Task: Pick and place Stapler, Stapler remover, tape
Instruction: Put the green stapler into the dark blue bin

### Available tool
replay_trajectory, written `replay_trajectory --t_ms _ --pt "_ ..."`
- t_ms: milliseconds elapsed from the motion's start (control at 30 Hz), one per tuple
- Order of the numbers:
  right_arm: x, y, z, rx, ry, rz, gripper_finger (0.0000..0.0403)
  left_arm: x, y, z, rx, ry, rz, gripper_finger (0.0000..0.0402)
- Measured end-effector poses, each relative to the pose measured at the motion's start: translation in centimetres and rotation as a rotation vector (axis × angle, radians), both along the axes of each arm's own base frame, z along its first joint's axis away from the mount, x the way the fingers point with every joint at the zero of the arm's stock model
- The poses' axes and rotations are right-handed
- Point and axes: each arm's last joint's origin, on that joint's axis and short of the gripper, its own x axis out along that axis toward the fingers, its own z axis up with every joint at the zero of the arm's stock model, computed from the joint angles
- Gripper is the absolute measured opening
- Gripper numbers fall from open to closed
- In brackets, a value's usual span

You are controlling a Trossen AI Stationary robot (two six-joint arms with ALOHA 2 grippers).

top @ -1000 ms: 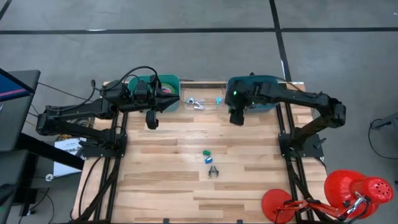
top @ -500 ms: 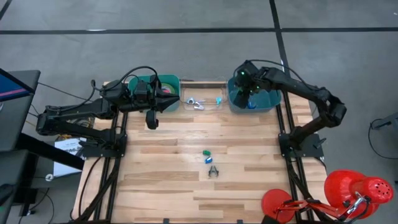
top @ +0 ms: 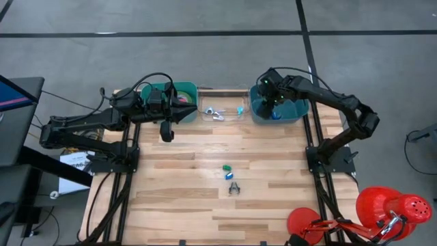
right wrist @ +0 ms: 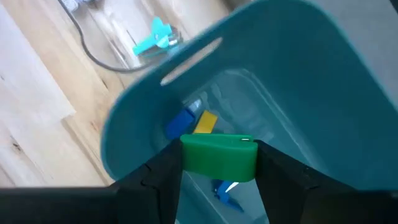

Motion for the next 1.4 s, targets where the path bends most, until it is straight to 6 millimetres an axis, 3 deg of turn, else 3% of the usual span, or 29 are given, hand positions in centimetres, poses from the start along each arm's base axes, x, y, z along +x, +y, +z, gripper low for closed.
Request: replay_trajectory --t_ms 533,900,1400 --pt "-2.1 0.0 -4.0 0.030 0.126 -0.127 0.0166 0.0 0.0 0.0 0.000 0.000 0.000 0.0021" --pt "-2.4 0.1 -6.0 0.010 0.114 -0.146 0.0169 0.0 0.0 0.0 0.000 -0.001 0.000 0.0021" --pt "-2.6 -0.4 -6.5 -0.021 0.073 -0.172 0.0170 0.0 0.0 0.0 0.000 -0.001 0.000 0.0021"
